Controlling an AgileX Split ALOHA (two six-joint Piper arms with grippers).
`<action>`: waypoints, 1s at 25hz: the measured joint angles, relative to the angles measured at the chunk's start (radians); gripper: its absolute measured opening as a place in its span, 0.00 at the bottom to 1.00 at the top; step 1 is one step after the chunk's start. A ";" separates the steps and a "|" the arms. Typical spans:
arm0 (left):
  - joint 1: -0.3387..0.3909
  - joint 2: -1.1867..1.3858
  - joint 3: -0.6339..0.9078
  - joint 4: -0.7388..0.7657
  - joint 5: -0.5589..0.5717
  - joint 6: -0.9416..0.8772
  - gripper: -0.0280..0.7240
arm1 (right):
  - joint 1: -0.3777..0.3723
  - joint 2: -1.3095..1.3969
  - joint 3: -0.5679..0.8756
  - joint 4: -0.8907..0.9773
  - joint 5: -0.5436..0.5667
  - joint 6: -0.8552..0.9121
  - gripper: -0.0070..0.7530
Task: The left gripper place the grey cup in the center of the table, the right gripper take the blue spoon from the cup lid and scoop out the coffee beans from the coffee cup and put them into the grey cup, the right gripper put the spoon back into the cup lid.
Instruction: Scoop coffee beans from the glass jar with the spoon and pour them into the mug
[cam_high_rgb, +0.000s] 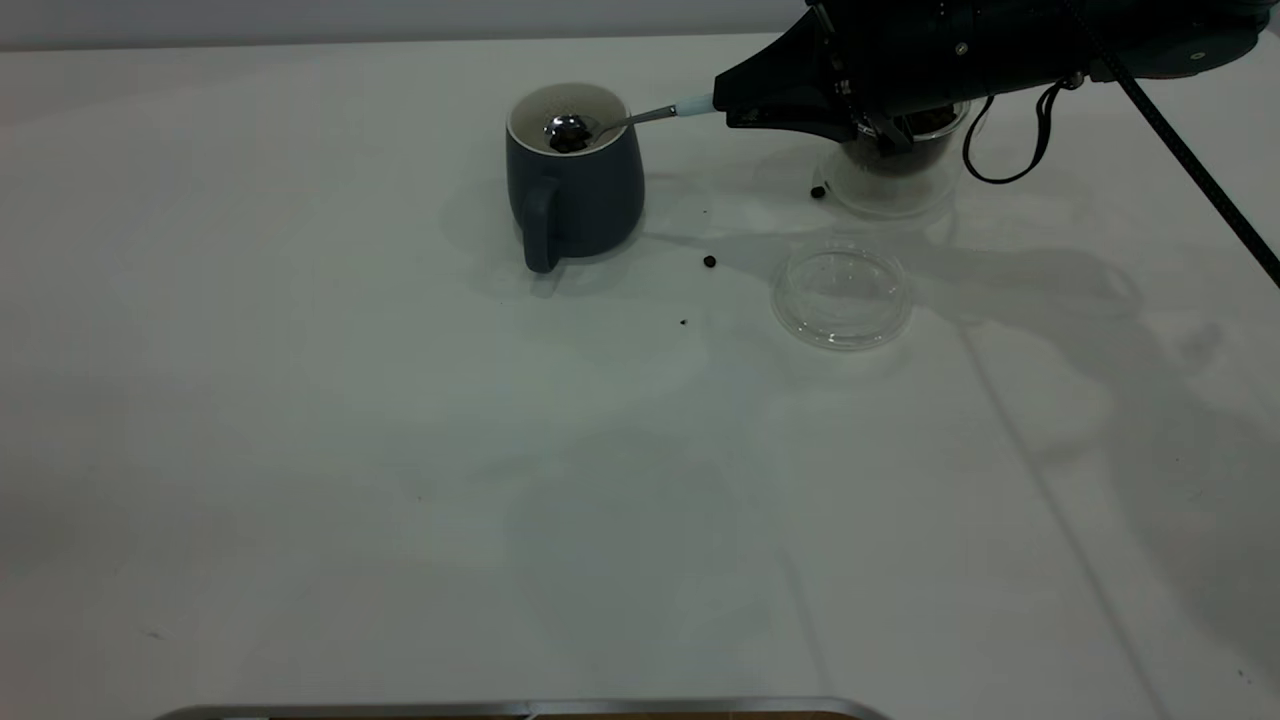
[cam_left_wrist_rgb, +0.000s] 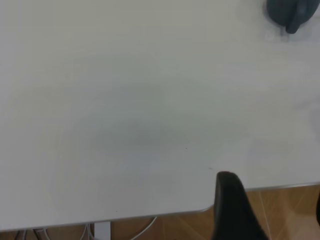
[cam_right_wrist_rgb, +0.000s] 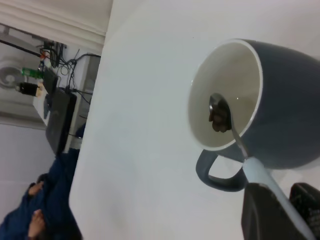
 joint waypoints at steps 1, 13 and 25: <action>0.000 0.000 0.000 0.000 0.000 0.000 0.66 | 0.000 0.000 0.000 0.000 -0.001 -0.010 0.16; 0.000 0.000 0.000 0.000 0.000 -0.002 0.66 | 0.001 -0.074 0.000 -0.047 -0.042 -0.114 0.16; 0.000 0.000 0.000 0.000 0.000 -0.001 0.66 | -0.033 -0.194 0.000 -0.189 0.010 0.023 0.16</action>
